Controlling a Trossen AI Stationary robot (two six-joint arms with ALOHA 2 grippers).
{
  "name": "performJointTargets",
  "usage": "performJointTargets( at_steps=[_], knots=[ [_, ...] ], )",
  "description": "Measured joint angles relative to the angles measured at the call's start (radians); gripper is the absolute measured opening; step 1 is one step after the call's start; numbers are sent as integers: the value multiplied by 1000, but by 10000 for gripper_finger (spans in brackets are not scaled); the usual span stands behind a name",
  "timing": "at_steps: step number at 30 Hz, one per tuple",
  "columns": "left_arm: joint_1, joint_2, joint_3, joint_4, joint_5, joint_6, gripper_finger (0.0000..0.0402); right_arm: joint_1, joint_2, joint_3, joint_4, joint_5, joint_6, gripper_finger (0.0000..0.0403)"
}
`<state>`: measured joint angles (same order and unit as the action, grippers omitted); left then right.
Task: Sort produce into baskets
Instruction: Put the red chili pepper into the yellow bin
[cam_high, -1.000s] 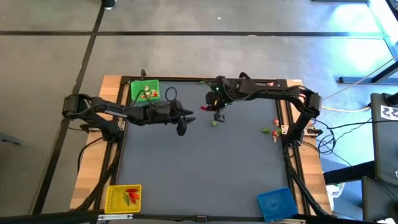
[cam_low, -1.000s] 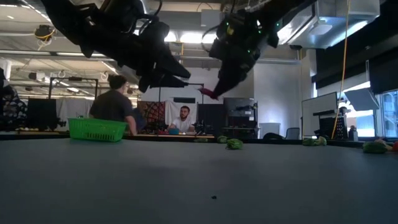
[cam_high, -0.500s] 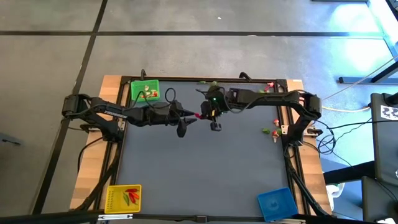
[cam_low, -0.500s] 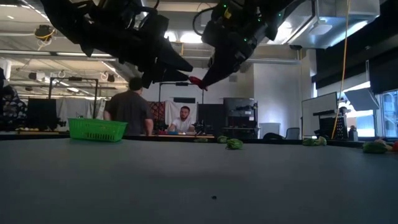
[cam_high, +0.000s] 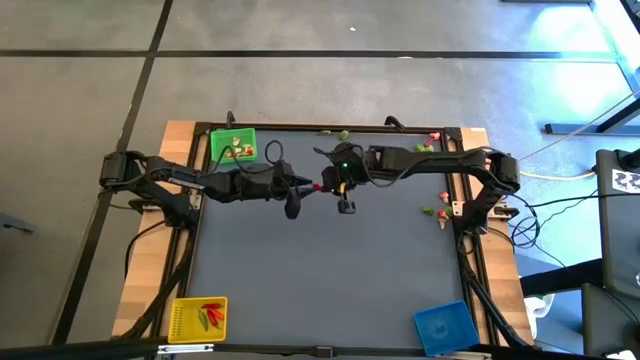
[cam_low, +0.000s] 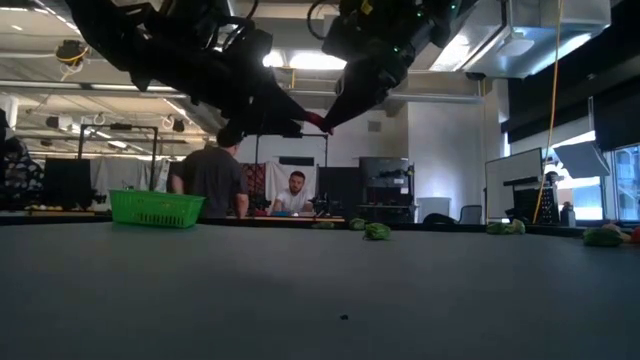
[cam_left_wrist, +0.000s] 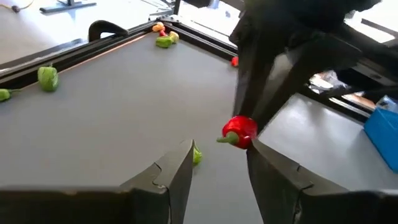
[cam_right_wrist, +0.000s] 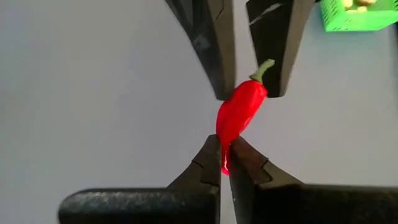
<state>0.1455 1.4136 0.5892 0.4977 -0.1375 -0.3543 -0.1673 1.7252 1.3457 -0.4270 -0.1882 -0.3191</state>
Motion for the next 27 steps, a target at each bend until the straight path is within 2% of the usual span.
performJointTargets(
  at_steps=[4,10,18,22,27],
  knots=[
    [-2,0,0,66,9,-7,148,0,-8,1,31,0,0,9],
    [-6,0,0,110,80,9,131,0,-8,1,60,-20,0,9],
    [-8,0,0,113,85,40,53,-2,-6,1,68,-32,4,12],
    [-8,0,0,113,85,53,21,-2,-6,1,68,-31,33,28],
    [-8,-1,0,87,85,66,26,-2,-17,0,53,-9,59,72]
  ],
)
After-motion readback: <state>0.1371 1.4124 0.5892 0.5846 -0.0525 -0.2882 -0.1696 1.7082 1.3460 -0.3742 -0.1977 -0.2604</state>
